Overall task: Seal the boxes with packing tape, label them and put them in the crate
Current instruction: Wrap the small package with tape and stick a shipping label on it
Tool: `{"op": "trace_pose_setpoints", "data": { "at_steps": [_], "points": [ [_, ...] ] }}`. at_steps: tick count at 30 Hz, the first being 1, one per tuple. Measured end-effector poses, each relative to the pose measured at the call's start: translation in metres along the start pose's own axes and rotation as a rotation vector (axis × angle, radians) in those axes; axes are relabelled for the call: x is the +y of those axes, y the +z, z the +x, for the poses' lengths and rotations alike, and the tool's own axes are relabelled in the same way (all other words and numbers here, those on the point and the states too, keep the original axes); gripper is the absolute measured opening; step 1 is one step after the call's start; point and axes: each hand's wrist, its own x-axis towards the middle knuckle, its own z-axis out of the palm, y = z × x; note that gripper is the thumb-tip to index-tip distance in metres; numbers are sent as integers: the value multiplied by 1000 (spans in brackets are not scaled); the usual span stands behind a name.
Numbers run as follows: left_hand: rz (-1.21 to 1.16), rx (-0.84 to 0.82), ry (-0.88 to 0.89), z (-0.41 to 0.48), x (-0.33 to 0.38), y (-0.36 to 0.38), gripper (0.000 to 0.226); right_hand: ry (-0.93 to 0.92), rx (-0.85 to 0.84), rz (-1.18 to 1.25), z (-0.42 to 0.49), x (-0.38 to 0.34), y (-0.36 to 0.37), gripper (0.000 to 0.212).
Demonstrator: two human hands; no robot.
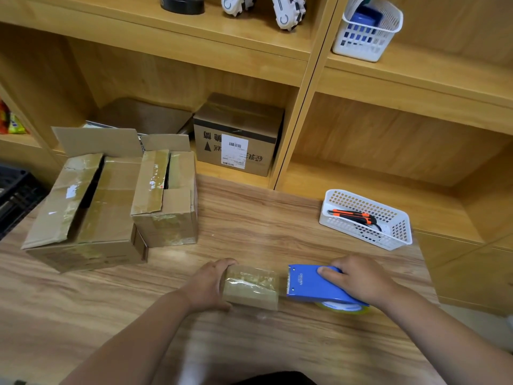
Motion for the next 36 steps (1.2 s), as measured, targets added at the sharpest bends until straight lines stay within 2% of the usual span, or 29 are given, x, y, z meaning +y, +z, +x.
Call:
{"op": "trace_pose_setpoints", "data": {
  "at_steps": [5,17,23,27,33,36],
  "points": [
    [17,-26,-18,3,2,1,106,-7,21,-24,-4,16,7,55],
    [64,-61,-1,7,3,3,106,25,-58,-126,6,4,43,51],
    [480,-35,89,6,25,4,107,56,-61,-119,11,0,56,49],
    [613,-78,217,13,53,28,111,61,-65,-108,12,-1,58,49],
    [571,-40,184,25,74,41,100,99,-12,10,6,6,58,50],
    [361,25,156,26,74,32,93,106,76,207,3,15,54,49]
  ]
}}
